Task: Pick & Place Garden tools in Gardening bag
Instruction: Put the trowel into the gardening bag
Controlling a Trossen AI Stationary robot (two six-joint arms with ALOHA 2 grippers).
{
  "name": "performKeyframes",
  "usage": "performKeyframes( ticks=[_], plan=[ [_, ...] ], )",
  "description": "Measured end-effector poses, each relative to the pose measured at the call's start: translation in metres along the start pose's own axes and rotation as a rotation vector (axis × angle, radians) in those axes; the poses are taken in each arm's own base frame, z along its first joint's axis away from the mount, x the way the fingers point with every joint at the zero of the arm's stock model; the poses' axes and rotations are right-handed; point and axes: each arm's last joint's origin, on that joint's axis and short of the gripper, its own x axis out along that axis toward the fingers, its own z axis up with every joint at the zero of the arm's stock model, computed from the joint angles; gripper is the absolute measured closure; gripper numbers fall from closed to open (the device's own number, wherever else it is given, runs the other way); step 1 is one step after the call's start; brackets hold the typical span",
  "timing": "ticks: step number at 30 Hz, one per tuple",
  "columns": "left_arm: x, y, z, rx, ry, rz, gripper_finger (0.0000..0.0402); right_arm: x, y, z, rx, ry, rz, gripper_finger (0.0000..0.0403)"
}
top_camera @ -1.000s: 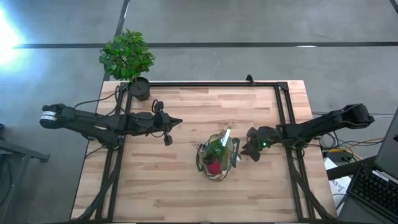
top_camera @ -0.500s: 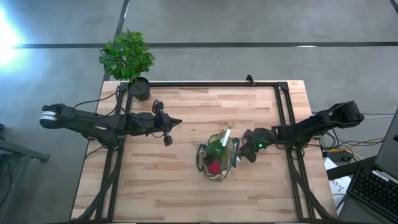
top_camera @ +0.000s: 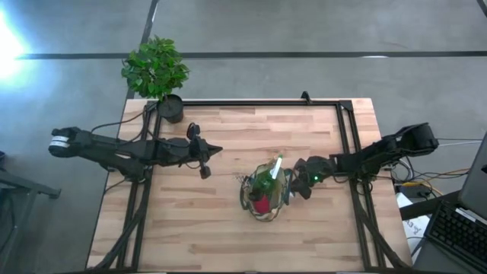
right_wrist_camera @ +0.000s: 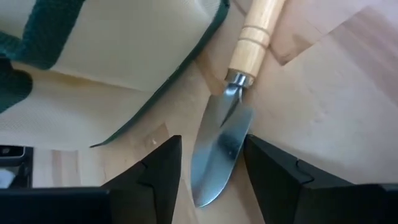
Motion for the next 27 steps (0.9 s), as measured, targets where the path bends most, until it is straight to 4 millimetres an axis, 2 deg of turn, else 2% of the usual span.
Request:
performKeyframes(
  ticks=[10,17,27],
  plan=[
    [0.0,0.0,-0.001,0.001,0.011,0.0,0.0399,0.002,0.007,0.002,-0.007,0.026,0.048,0.0242],
    [0.0,0.0,-0.001,0.001,0.01,0.0,0.0399,0.003,0.013,0.003,0.024,0.029,0.078,0.026],
    [0.0,0.0,-0.002,0.003,0.016,-0.002,0.0399,0.009,0.011,0.003,0.016,0.019,0.032,0.0284]
  ],
)
